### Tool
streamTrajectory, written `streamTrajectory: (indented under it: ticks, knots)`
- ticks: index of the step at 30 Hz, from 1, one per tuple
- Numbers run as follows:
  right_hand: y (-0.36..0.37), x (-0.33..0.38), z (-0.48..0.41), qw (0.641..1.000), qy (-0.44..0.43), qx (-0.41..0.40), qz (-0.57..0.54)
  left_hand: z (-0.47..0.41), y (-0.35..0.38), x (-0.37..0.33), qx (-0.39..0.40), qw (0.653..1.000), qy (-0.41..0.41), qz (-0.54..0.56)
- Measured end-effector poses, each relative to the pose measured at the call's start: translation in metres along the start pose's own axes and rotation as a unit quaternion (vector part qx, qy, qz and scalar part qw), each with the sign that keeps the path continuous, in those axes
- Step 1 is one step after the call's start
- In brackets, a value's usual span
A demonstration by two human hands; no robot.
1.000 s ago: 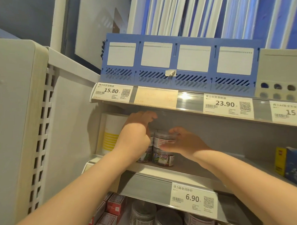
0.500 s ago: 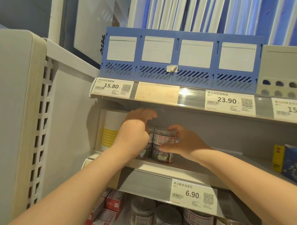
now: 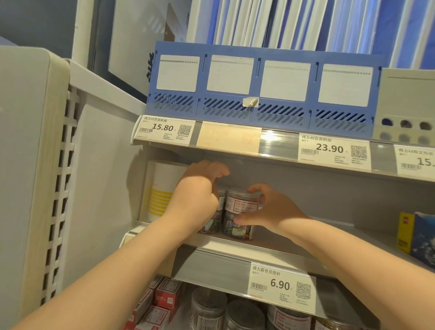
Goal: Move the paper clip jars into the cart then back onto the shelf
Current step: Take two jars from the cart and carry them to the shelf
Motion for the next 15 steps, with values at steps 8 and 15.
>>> streamTrajectory:
  ticks: [8, 15]
  knots:
    - [0.0023, -0.0024, -0.0014, 1.0, 0.008, -0.003, -0.027, 0.0011, 0.0032, 0.0012, 0.021, 1.0, -0.005, -0.015]
    - [0.0039, -0.004, -0.0027, 0.999, 0.01, -0.003, -0.034, 0.0015, 0.0037, 0.0022, 0.023, 1.0, -0.008, -0.011]
Point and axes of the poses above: each hand's wrist, its own z-axis away from the middle knuckle, its own y-axis out of the palm, x = y × z, the point moved 9 cm from there along -z, towards the middle knuckle, and after that the axes turned 15 degrees about -x, right-handed, at the moved point
